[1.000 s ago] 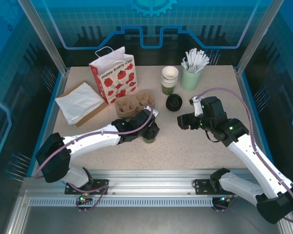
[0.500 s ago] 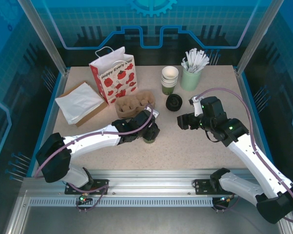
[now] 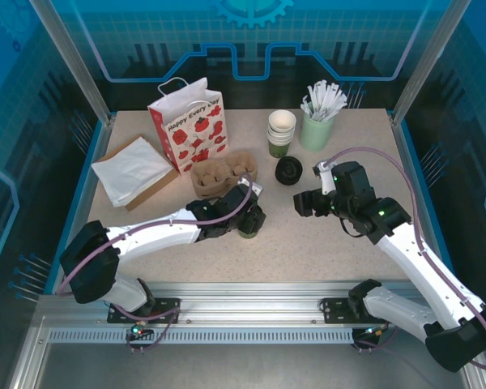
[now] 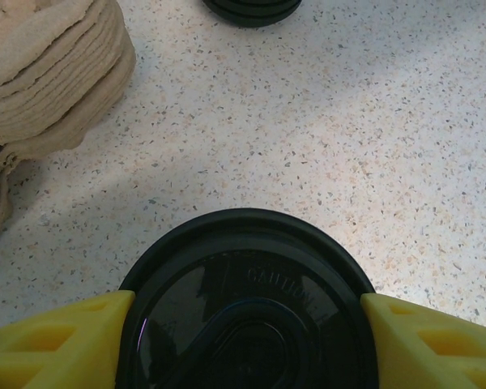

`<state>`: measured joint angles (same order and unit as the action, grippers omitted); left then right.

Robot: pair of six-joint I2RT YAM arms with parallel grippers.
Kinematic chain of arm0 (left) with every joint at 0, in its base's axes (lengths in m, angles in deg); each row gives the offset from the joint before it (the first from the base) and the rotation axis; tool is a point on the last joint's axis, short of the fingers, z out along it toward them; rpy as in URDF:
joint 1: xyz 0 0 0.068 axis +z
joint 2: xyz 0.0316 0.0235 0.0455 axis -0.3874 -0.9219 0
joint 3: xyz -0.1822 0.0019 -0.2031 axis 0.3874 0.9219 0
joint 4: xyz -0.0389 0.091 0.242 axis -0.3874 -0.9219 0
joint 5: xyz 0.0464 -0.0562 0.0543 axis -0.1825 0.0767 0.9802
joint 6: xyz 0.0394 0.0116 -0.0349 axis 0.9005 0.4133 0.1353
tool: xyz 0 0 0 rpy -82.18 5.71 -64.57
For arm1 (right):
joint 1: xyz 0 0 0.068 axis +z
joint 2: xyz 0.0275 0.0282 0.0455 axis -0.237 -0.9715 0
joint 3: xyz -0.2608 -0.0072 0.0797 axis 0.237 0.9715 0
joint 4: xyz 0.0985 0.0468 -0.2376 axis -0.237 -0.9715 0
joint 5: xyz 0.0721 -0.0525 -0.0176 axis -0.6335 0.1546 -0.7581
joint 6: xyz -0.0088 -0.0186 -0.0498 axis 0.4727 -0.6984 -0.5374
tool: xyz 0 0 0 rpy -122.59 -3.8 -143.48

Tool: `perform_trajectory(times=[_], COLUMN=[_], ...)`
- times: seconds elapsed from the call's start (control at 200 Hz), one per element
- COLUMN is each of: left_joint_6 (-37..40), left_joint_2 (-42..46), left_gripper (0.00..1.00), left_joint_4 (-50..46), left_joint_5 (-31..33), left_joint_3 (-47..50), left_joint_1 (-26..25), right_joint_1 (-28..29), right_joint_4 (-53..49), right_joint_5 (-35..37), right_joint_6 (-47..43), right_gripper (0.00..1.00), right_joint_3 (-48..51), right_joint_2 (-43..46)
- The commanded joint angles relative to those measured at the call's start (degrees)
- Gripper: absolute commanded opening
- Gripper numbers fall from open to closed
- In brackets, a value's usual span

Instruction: Pack the takeout coffee

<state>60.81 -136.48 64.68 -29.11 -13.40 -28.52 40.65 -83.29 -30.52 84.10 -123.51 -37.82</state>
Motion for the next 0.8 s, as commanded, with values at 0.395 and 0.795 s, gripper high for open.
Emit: perform_trajectory(times=[0.395,0.795], left_joint_6=[-4.9,-3.5], left_joint_2=[-1.7,-1.2], left_gripper=[0.6,0.76], left_joint_4=[-8.7,-9.0], left_joint_5=[-5.4,-2.6], left_joint_3=[4.0,-3.3], left_joint_1=[-1.3,-1.3], right_joint_1=[0.1,0.4], right_joint_4=[1.5,1.1], right_joint_5=[-2.0,-1.8], right_joint_6=[0.5,0.5], right_gripper=[0.84,0.84], right_joint_3=[1.1,0.9], right_joint_2=[-1.2,-1.0])
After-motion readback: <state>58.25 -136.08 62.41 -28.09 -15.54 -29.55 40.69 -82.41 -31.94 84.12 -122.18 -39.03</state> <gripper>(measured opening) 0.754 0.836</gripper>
